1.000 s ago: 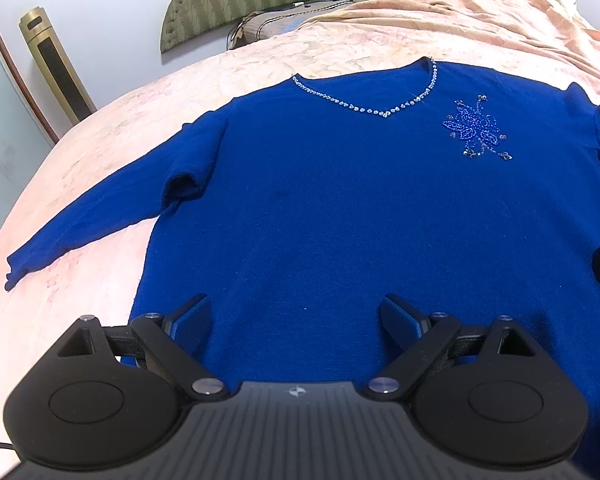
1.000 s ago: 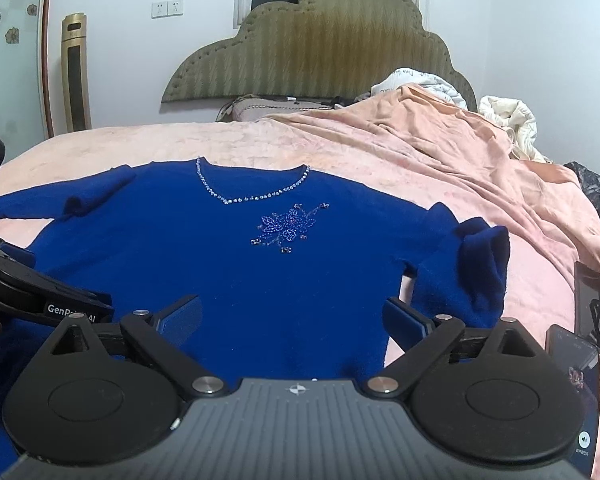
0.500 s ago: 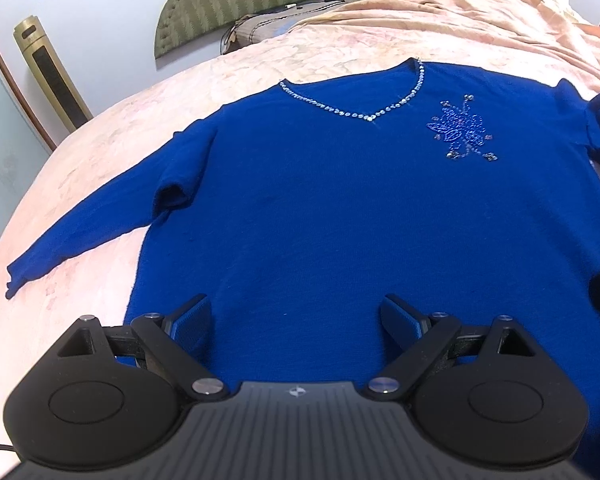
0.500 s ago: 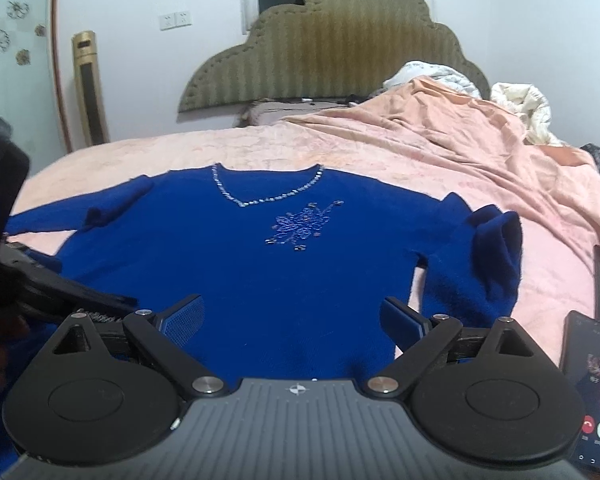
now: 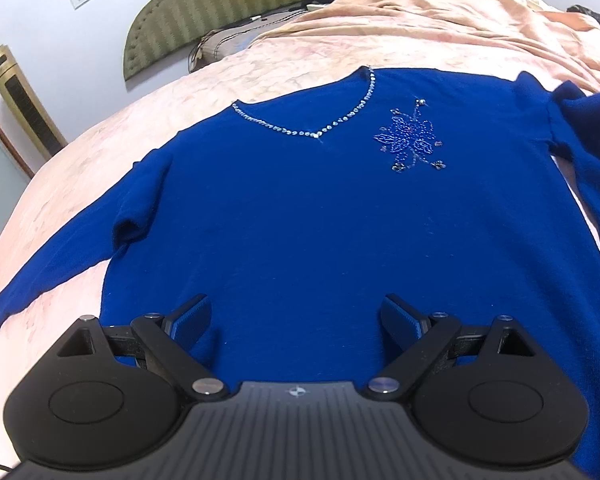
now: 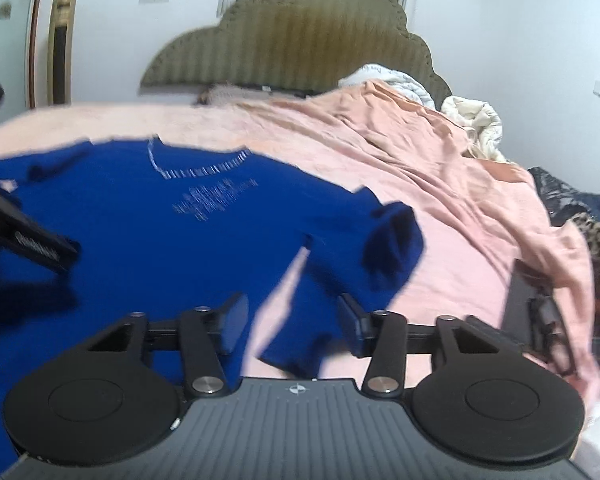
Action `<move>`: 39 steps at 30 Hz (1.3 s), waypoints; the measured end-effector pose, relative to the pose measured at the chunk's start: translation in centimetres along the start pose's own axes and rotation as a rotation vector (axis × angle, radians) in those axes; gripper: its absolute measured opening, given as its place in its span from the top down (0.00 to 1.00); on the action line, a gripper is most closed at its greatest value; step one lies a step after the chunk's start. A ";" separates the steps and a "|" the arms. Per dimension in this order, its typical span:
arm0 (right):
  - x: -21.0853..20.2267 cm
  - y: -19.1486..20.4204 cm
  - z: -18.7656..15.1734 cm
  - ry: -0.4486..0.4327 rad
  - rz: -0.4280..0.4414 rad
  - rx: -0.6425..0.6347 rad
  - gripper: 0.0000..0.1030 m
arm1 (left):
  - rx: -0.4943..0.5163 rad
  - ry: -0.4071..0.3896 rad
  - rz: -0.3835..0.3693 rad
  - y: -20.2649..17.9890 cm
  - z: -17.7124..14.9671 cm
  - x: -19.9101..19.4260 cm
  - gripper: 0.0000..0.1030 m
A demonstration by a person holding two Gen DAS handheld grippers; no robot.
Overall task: Fold small clothes
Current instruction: 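Grasp the blue sweater's sleeve cuff with the right gripper, then lift the sleeve with the right gripper and carry it over the body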
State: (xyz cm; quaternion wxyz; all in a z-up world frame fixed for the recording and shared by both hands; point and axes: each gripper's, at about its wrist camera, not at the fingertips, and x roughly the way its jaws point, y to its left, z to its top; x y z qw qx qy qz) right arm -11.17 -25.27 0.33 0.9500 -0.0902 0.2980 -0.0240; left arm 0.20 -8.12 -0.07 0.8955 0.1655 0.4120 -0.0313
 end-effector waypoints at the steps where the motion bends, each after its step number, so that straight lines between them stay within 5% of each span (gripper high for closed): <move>1: 0.3 -0.3 -0.2 0.024 -0.002 -0.017 0.53 | 0.003 0.001 0.003 -0.1 0.0 0.1 0.10; 10: 3.3 1.2 -0.7 0.114 0.021 -0.169 0.58 | 0.007 0.012 0.009 -0.2 0.1 0.6 0.10; 14: 4.2 0.9 -1.1 0.136 0.012 -0.168 0.51 | 0.010 0.008 0.021 -0.1 0.1 0.7 0.10; 17: 4.4 -0.4 -1.1 0.146 0.056 -0.060 0.58 | 0.008 0.014 0.019 -0.2 0.1 1.0 0.10; 19: 4.4 -1.4 -1.0 0.143 0.073 0.027 0.79 | 0.009 0.015 0.017 -0.1 0.1 1.0 0.10; 20: 4.6 -2.2 -0.9 0.139 0.072 0.078 0.80 | 0.011 0.014 0.016 -0.1 0.1 1.0 0.10; 25: 4.6 -9.5 -0.7 0.086 0.271 0.507 0.82 | 0.012 0.013 0.013 0.5 0.2 0.9 0.10; 30: 3.3 -19.0 2.8 -0.123 0.353 0.827 0.82 | -0.010 0.007 0.021 1.6 0.6 0.7 0.10; 34: 2.6 -26.8 6.1 -0.282 0.264 0.940 0.82 | -0.025 0.010 0.040 2.6 0.7 1.0 0.10; 39: 2.9 -34.9 7.0 -0.381 0.125 1.077 0.82 | -0.047 0.030 0.069 3.5 0.9 1.9 0.10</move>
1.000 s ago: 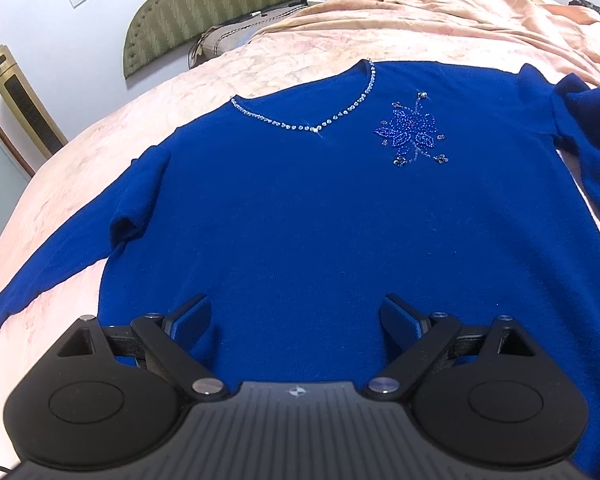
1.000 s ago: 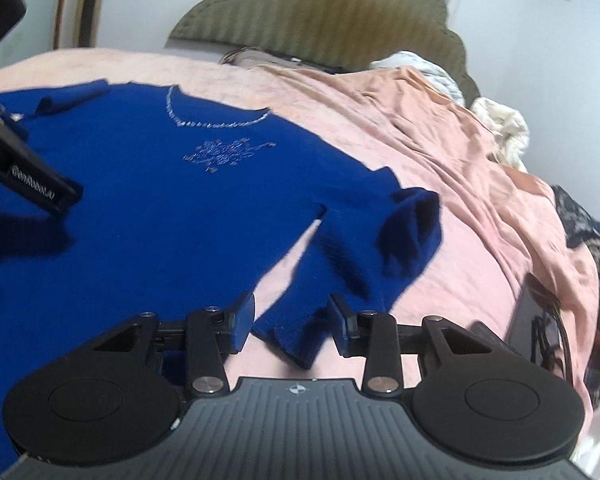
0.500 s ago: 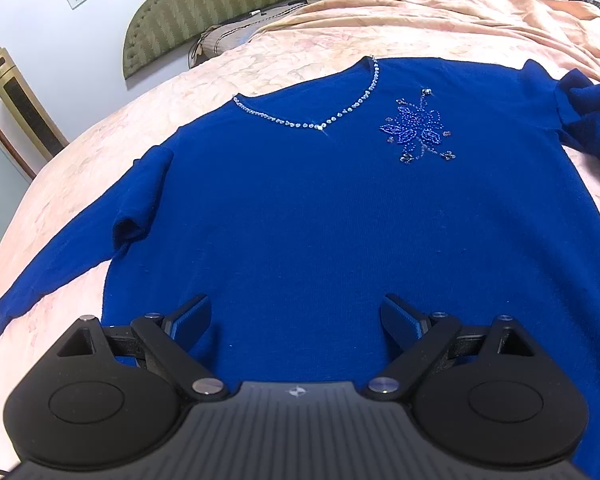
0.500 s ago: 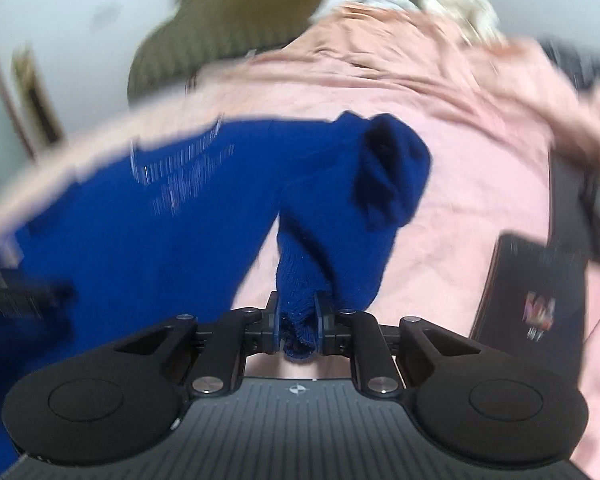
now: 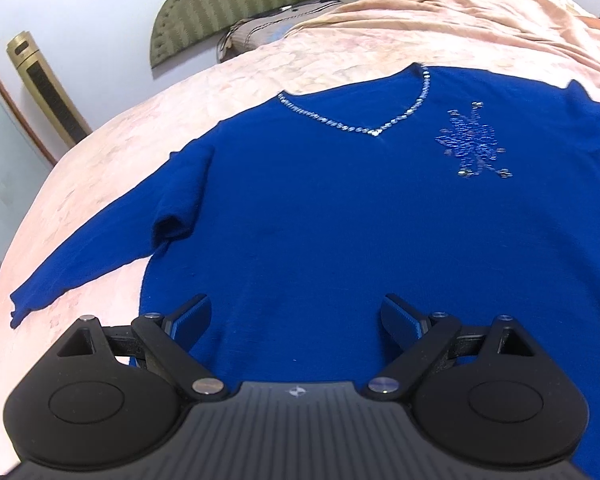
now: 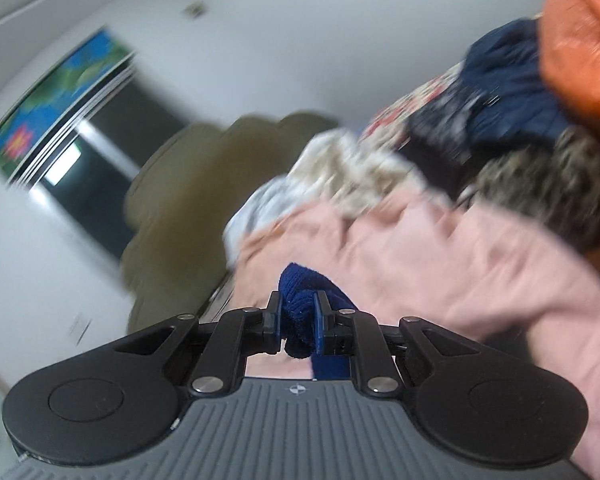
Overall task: Fold small clothes
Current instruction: 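Lift the sleeve with the right gripper and carry it over the body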
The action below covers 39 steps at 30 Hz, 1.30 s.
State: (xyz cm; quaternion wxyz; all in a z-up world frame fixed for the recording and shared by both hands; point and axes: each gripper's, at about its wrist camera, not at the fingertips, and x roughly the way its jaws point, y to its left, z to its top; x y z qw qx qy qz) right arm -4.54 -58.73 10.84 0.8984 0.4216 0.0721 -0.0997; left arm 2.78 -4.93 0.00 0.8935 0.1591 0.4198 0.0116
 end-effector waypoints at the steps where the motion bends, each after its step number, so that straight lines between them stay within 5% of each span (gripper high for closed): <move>1: 0.2 -0.7 0.7 -0.017 -0.020 0.008 0.82 | -0.004 0.003 0.001 0.1 0.1 0.2 0.10; 9: 4.4 -7.7 1.0 -0.021 -0.282 0.097 0.81 | 0.019 0.002 0.013 0.1 -0.1 0.6 0.10; 14: 4.7 -13.3 -0.6 0.048 -0.321 0.262 0.73 | 0.017 0.009 0.016 0.0 -0.1 0.8 0.10; 16: 4.2 -14.3 -1.4 0.050 -0.326 0.292 0.46 | 0.022 0.008 0.016 -0.1 -0.2 0.7 0.10; 18: 3.8 -14.8 -2.0 0.037 -0.318 0.310 0.34 | 0.031 0.005 0.018 -0.3 -0.2 0.6 0.10; 21: 3.1 -14.7 -2.4 0.024 -0.284 0.296 0.32 | 0.040 0.004 0.020 -0.5 -0.2 0.5 0.10; 26: 2.5 -15.0 -2.2 -0.011 -0.283 0.267 0.50 | 0.039 0.000 0.021 -0.5 -0.2 0.3 0.10; 29: 2.9 -15.4 -1.8 -0.032 -0.291 0.287 0.81 | 0.038 -0.010 0.022 -0.3 -0.2 -0.1 0.10; 35: 1.9 -13.0 -1.9 -0.104 -0.257 0.267 0.84 | 0.027 -0.037 0.028 0.6 0.0 -1.0 0.10; 39: 0.1 -8.3 -1.7 -0.164 -0.227 0.140 0.85 | 0.023 -0.050 0.025 1.0 0.3 -1.0 0.10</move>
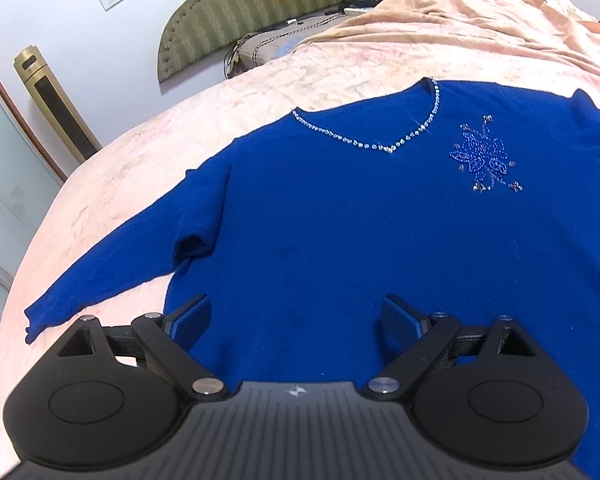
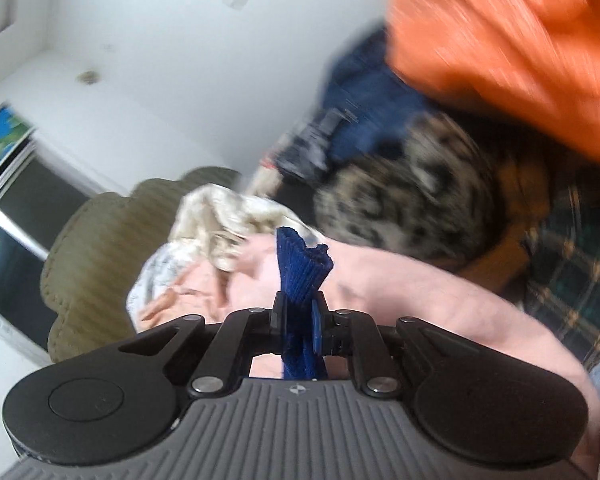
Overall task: Fold small clothes
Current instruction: 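Lift the sleeve with the right gripper and carry it over the body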
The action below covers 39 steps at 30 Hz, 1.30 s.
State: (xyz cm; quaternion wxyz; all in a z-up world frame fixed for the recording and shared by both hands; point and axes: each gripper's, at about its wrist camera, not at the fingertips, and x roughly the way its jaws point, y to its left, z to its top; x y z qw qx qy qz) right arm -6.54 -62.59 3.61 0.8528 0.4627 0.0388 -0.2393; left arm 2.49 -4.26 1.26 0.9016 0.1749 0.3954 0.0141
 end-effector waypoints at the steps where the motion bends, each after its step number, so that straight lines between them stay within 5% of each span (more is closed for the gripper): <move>1: -0.7 1.2 -0.1 -0.025 0.005 -0.037 0.85 | 0.000 -0.004 0.000 0.1 0.0 0.0 0.10; 7: -4.2 9.3 -3.4 -0.109 0.079 -0.249 0.85 | -0.019 0.004 0.007 1.1 -0.2 0.9 0.10; 14: -4.4 17.1 -11.9 0.048 0.268 -0.393 0.85 | -0.047 0.013 0.012 3.6 -1.0 1.6 0.10; 23: -4.8 24.4 -22.3 0.215 0.389 -0.466 0.85 | -0.110 0.018 0.035 7.8 -1.8 2.6 0.10; 39: -4.4 31.5 -39.0 0.435 0.436 -0.549 0.85 | -0.172 0.043 0.075 12.4 -2.6 4.8 0.10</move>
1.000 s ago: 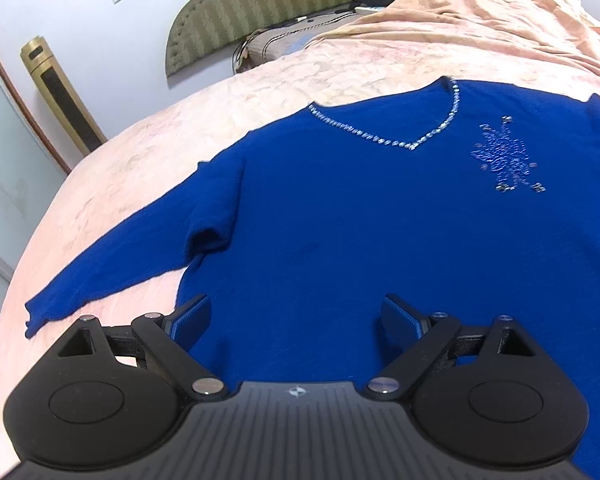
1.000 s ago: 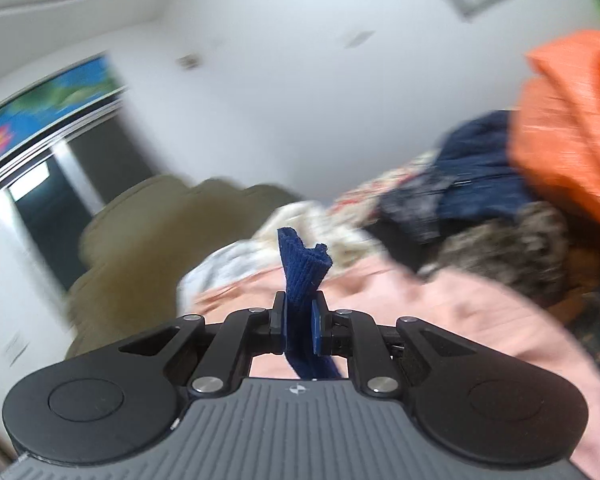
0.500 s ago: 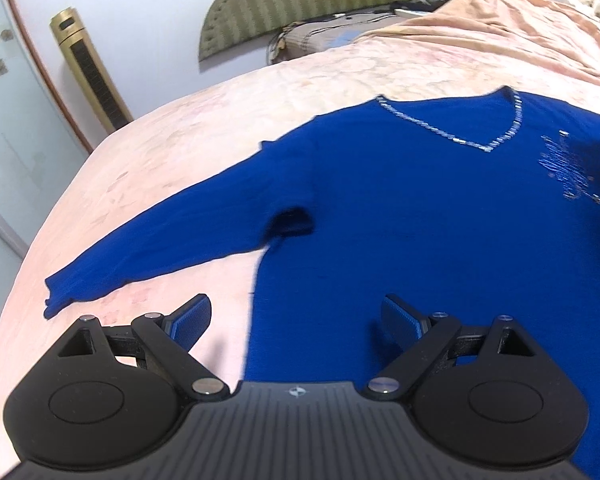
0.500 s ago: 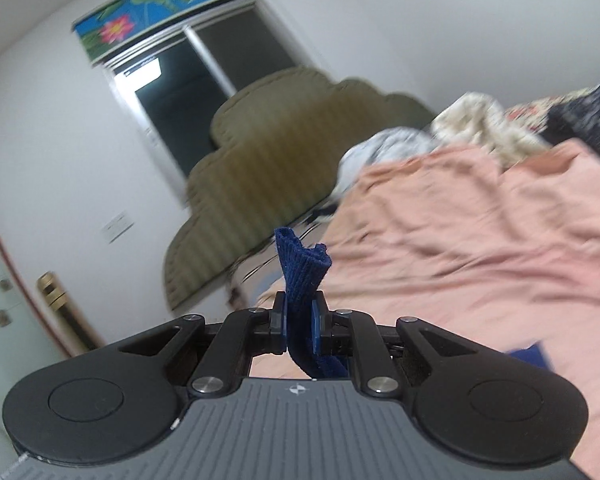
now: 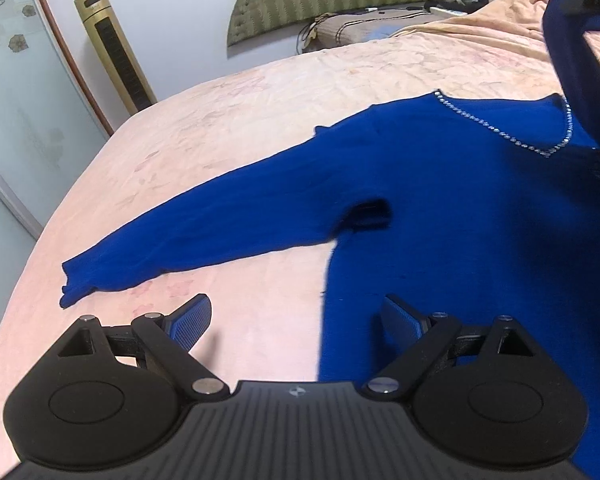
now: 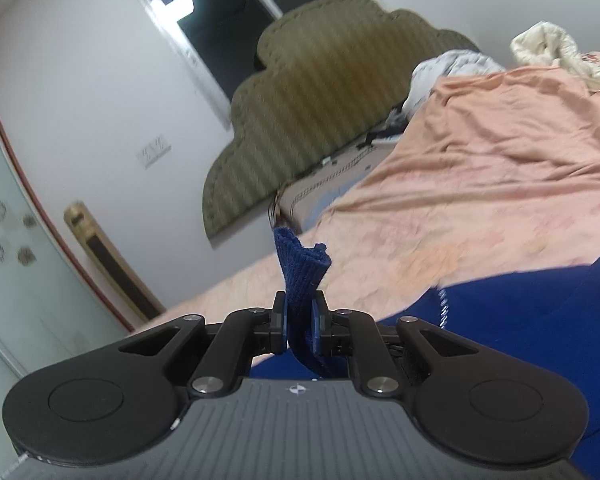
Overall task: Fold small clothes
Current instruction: 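Lift the sleeve with the right gripper and carry it over the body, then lay the sleeve side onto the sweater body and open the right gripper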
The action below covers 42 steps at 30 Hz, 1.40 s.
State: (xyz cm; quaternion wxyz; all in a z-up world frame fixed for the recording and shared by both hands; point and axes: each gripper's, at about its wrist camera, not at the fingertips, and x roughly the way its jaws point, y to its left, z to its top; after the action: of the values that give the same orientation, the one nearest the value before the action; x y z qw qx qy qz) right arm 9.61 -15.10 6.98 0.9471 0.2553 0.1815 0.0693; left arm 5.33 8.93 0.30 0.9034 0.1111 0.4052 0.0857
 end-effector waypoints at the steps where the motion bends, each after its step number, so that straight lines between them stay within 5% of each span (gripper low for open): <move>1: 0.7 0.2 -0.4 0.014 -0.005 -0.007 0.85 | -0.003 0.003 0.001 0.2 0.0 0.2 0.10; 29: 11.6 8.4 -8.4 0.283 0.050 -0.134 0.84 | -0.012 0.047 0.014 1.5 -0.8 2.1 0.10; 33: 11.9 7.6 -8.9 0.382 0.082 -0.131 0.76 | 0.002 0.041 0.023 1.6 -1.0 1.8 0.10; 34: 11.1 6.8 -8.4 0.373 0.109 -0.106 0.67 | -0.002 0.043 0.024 1.7 -1.0 1.8 0.10; 37: 8.4 5.2 -6.5 0.301 0.098 -0.103 0.62 | -0.019 0.052 0.021 2.1 -0.9 1.8 0.10; 42: 2.6 0.4 -3.7 0.204 -0.033 -0.131 0.64 | -0.024 0.040 0.014 2.2 -0.7 1.3 0.10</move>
State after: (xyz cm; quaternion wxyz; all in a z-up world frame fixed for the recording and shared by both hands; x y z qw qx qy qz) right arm 10.59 -12.45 3.36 0.9394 0.1812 0.2763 0.0914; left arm 5.52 11.49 -0.49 0.8958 0.1013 0.4212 0.0989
